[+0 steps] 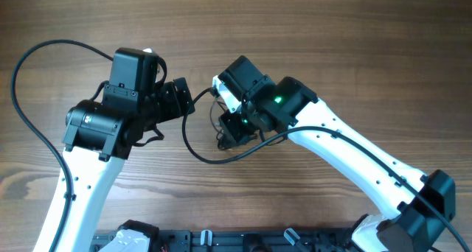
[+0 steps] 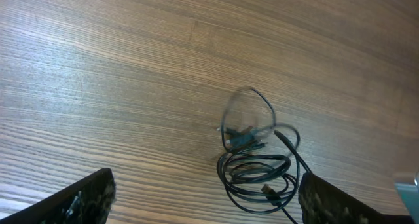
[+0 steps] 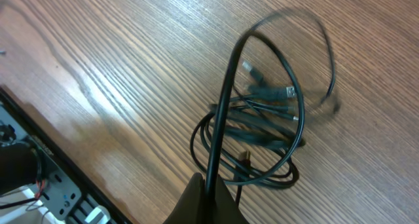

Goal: Untangle cables

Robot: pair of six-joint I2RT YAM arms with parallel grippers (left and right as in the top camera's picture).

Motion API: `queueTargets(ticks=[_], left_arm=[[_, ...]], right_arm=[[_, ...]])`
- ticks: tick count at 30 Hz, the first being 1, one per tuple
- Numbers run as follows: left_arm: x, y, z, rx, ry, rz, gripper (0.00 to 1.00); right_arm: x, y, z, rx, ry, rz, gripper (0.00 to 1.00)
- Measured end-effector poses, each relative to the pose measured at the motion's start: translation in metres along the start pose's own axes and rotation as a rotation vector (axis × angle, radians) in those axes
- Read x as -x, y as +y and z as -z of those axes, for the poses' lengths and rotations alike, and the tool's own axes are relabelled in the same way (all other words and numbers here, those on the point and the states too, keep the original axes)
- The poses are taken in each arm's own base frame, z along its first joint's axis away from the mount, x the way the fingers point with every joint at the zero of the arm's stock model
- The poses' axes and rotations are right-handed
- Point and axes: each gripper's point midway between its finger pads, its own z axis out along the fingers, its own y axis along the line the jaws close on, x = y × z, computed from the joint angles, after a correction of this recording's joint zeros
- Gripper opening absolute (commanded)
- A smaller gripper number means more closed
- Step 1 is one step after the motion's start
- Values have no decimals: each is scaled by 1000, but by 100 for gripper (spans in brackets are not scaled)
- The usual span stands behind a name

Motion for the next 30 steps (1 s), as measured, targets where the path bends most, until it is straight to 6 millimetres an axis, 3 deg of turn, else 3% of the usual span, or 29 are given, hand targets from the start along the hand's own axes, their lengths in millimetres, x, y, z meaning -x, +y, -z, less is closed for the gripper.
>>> queueTargets(ticks=[3, 8, 10, 11, 14, 15, 16, 19, 22, 25, 28, 30], left_arm=[[0, 0, 0, 1, 2, 0, 93], [-6, 3, 0, 14, 23, -1, 93], [-6, 4, 0, 15, 25, -1, 93], [-6, 4, 0, 14, 25, -1, 93], [-6, 4, 0, 14, 24, -1, 93], [-6, 4, 0, 14, 25, -1, 93], [-6, 4, 0, 14, 25, -1, 94], [-6, 4, 0, 14, 25, -1, 94], [-6, 4, 0, 14, 25, -1, 94], [-6, 4, 0, 14, 25, -1, 95], [-6, 3, 0, 14, 24, -1, 95], [-6, 4, 0, 15, 26, -1, 95]], right_arm=[[1, -19, 1, -110, -16, -77, 4], [-7, -77, 17, -438, -58, -316, 4], [1, -90, 24, -477, -108, -363, 4], [15, -92, 32, -464, -156, -374, 4], [69, -77, 66, -343, -318, -322, 4], [103, -59, 97, -245, -429, -261, 4], [124, -39, 125, -162, -508, -195, 4], [151, -10, 179, -60, -649, -95, 4], [162, 13, 223, 14, -747, -6, 4], [159, 23, 252, 33, -806, 37, 4], [142, 2, 255, -80, -767, -11, 4], [123, -30, 248, -246, -699, -104, 4]])
